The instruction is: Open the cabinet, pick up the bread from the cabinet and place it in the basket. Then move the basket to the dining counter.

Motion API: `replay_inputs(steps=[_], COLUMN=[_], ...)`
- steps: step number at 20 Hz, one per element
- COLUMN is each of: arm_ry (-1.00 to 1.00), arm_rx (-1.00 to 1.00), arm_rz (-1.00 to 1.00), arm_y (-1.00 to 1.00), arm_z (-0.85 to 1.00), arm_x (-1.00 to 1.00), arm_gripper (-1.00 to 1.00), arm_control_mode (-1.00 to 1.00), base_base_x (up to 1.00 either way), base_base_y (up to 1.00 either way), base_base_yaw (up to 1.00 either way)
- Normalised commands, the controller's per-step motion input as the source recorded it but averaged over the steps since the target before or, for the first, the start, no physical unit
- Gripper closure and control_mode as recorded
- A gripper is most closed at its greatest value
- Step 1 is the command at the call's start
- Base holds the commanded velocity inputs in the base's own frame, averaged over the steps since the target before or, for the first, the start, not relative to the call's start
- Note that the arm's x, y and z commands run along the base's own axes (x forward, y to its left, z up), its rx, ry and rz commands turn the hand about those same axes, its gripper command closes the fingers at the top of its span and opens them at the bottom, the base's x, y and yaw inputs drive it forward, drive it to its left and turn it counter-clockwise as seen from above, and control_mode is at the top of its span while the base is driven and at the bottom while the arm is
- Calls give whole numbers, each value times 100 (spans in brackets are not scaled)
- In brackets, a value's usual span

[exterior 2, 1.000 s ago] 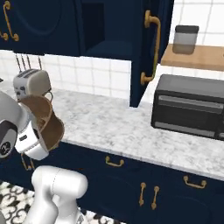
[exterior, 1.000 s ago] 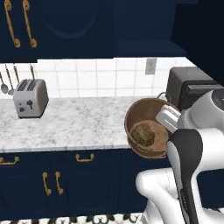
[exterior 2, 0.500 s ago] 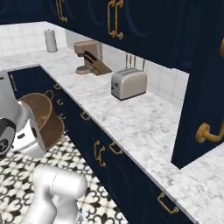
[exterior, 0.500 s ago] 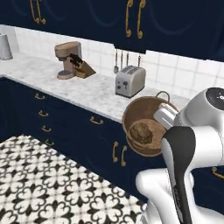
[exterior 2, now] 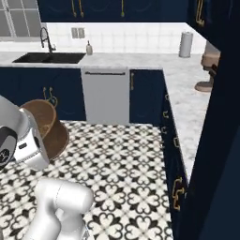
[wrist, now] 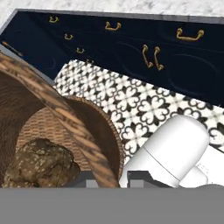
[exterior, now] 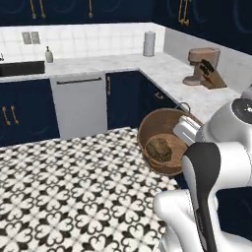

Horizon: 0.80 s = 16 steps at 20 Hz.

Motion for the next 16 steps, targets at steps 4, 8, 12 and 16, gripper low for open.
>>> replay_inputs(steps=[4, 8, 12, 16], arm_ry=[0, 0, 0, 0], arm_rx=[0, 0, 0, 0], arm_rz=[0, 0, 0, 0], arm_y=[0, 0, 0, 0], arm_z=[0, 0, 0, 0], arm_x=[0, 0, 0, 0], arm_gripper=[100, 100, 100, 100], arm_control_mode=[100, 100, 100, 100], base_base_x=[0, 0, 0, 64], base_base_y=[0, 0, 0, 0], base_base_yaw=[100, 100, 100, 89])
